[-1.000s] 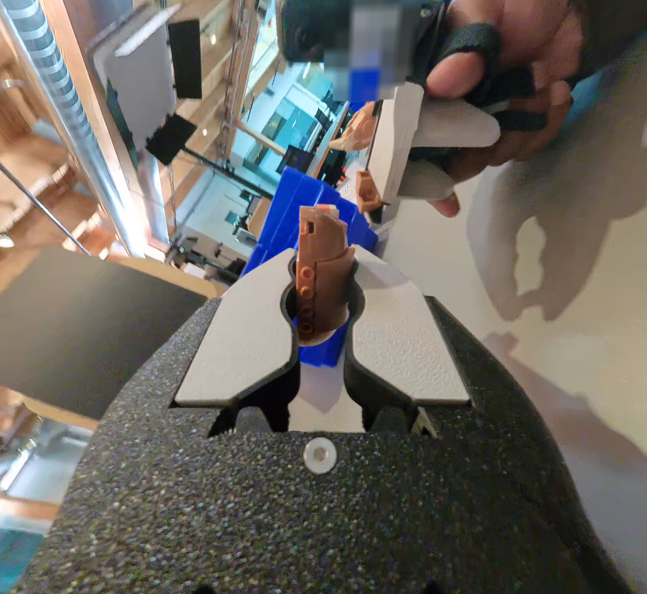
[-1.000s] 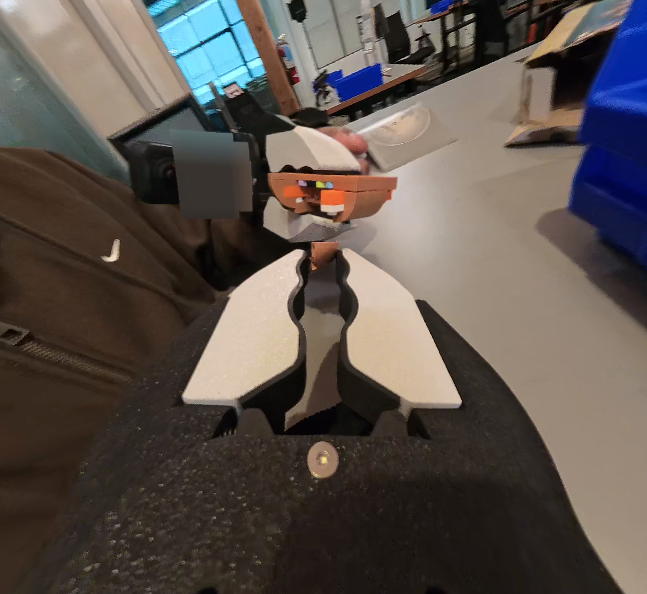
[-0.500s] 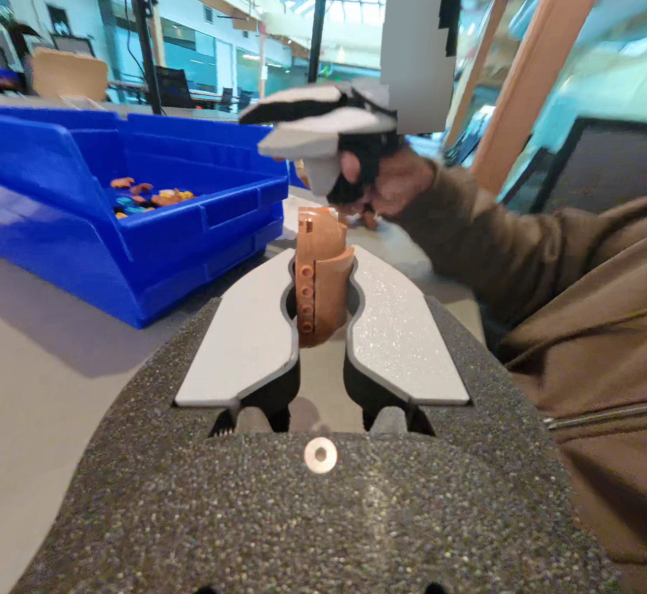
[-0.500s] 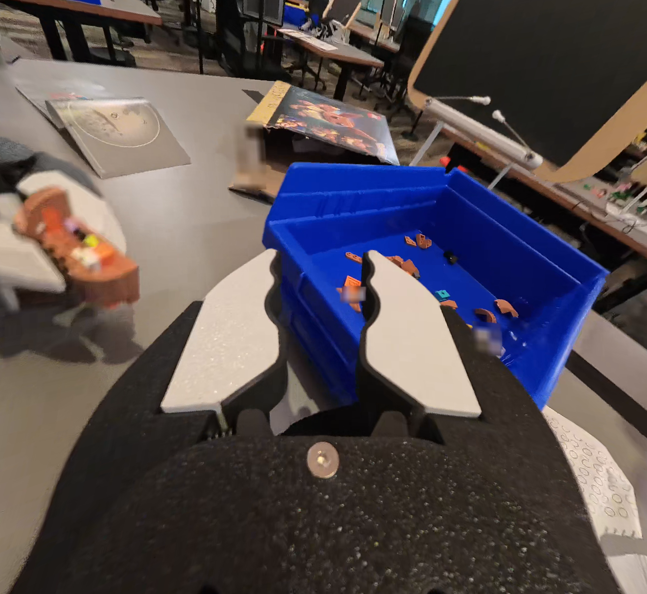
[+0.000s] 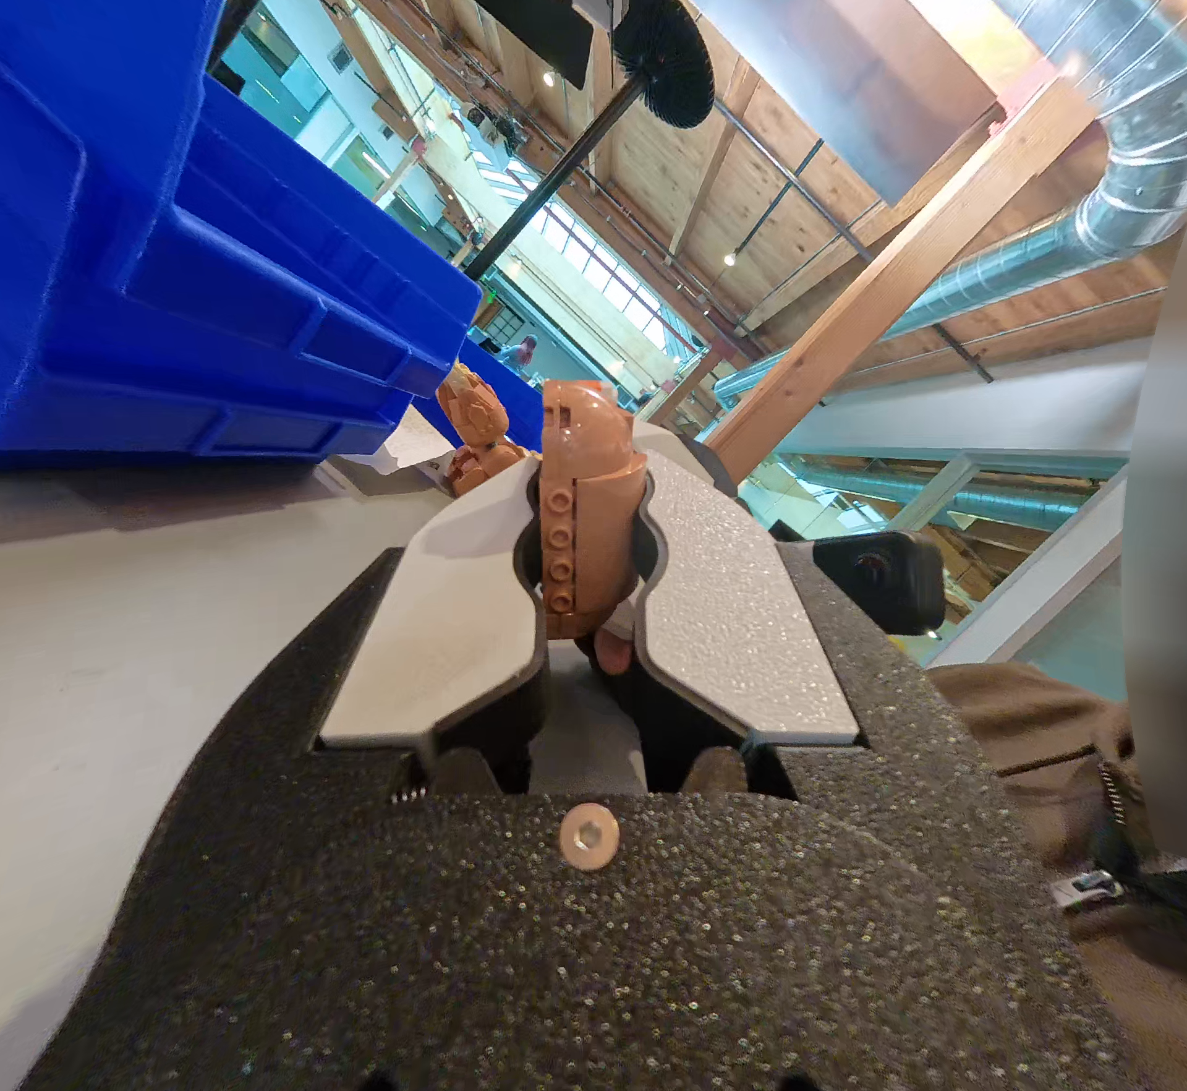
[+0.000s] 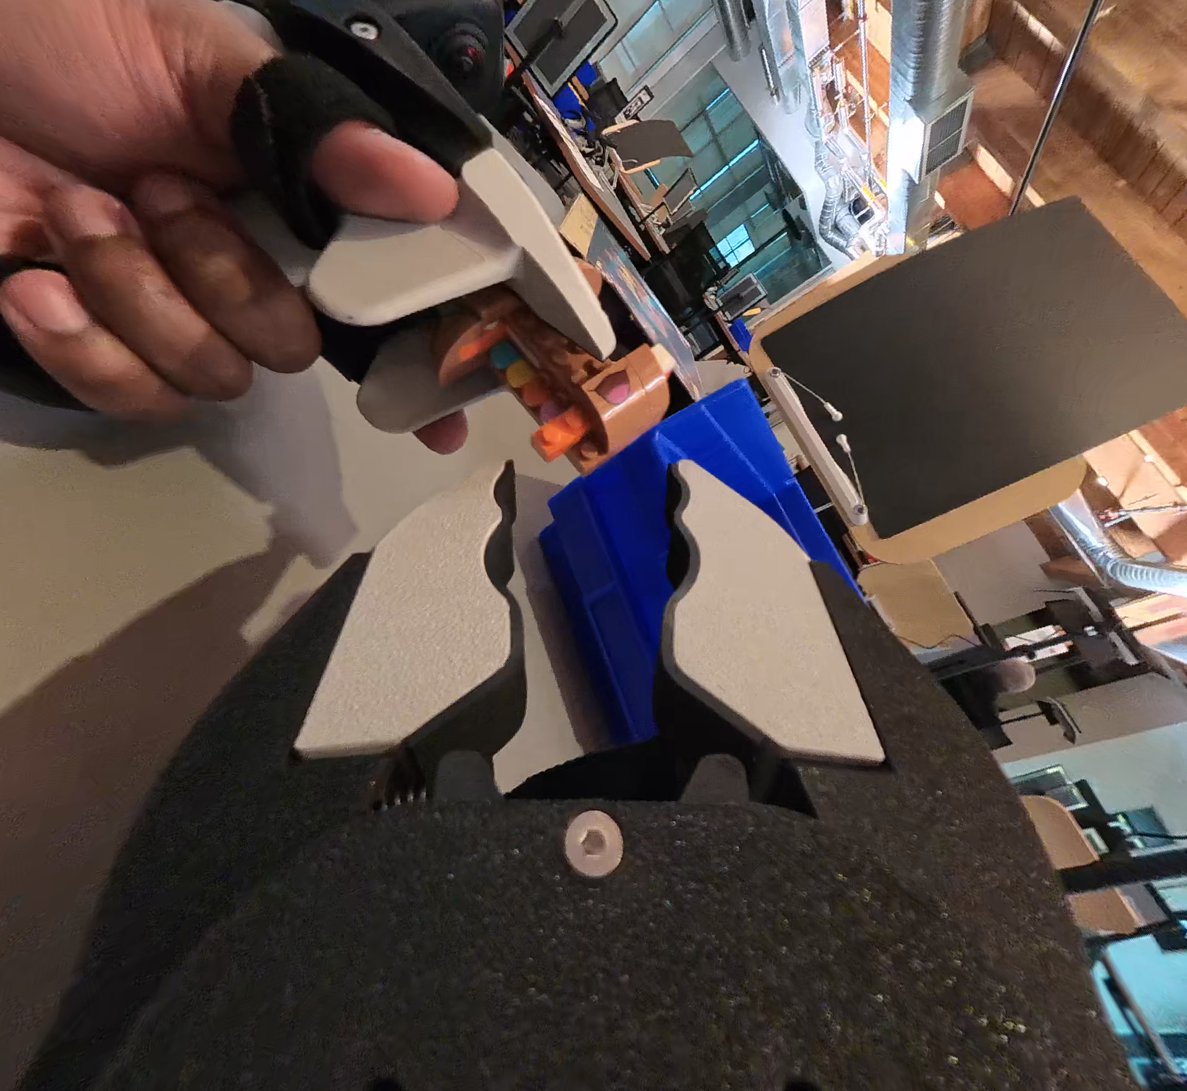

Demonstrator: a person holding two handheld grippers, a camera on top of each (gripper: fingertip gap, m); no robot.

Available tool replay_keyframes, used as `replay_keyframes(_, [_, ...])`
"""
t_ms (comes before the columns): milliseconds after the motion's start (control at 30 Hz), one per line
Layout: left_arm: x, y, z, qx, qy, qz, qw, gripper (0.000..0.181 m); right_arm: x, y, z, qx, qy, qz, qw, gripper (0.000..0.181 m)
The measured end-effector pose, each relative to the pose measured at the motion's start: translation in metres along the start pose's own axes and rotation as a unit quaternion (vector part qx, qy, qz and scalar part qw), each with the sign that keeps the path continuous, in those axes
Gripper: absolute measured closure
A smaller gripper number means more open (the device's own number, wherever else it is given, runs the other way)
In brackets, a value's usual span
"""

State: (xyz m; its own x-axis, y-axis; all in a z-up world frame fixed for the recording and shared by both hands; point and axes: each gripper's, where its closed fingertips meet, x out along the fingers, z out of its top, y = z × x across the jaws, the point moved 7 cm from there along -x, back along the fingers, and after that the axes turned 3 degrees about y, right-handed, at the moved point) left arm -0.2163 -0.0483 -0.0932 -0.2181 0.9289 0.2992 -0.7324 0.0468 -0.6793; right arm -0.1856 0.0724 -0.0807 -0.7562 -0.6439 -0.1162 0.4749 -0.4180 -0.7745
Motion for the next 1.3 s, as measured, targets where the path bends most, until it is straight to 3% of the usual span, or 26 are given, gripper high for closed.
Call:
replay_keyframes(100, [0.004,-0.005,-0.001,0.054,0.003,0.022,0.998,0.157,-0.001,-0.002,-0.001,0.054,-0.007,0.018,0.998,0.137])
replay_keyframes(200, [0.005,-0.019,0.001,0.205,0.004,0.093,0.974,0.157,-0.008,-0.013,-0.002,0.159,-0.036,0.037,0.986,0.138])
replay_keyframes(267, [0.007,-0.034,-0.002,0.376,0.017,0.166,0.911,0.157,-0.016,-0.020,-0.003,0.245,-0.064,0.051,0.966,0.142])
replay_keyframes(367, [0.015,-0.050,-0.016,0.590,0.032,0.248,0.767,0.157,-0.030,-0.023,-0.004,0.341,-0.118,0.068,0.930,0.146])
replay_keyframes(433, [0.022,-0.054,-0.027,0.636,0.046,0.250,0.729,0.157,-0.037,-0.027,-0.002,0.344,-0.133,0.059,0.927,0.146])
replay_keyframes(567, [0.025,-0.056,-0.033,0.656,0.049,0.243,0.713,0.157,-0.042,-0.027,0.002,0.350,-0.161,0.079,0.920,0.149])
replay_keyframes(867, [0.027,-0.060,-0.038,0.656,0.047,0.209,0.724,0.157,-0.040,-0.020,0.007,0.322,-0.162,0.092,0.928,0.150])
replay_keyframes(1033, [0.027,-0.062,-0.042,0.661,0.048,0.198,0.722,0.157,-0.042,-0.019,0.010,0.304,-0.168,0.085,0.934,0.160])
replay_keyframes(1300, [0.022,-0.067,-0.042,0.657,0.060,0.155,0.736,0.156,-0.050,-0.017,0.015,0.227,-0.176,0.081,0.954,0.159])
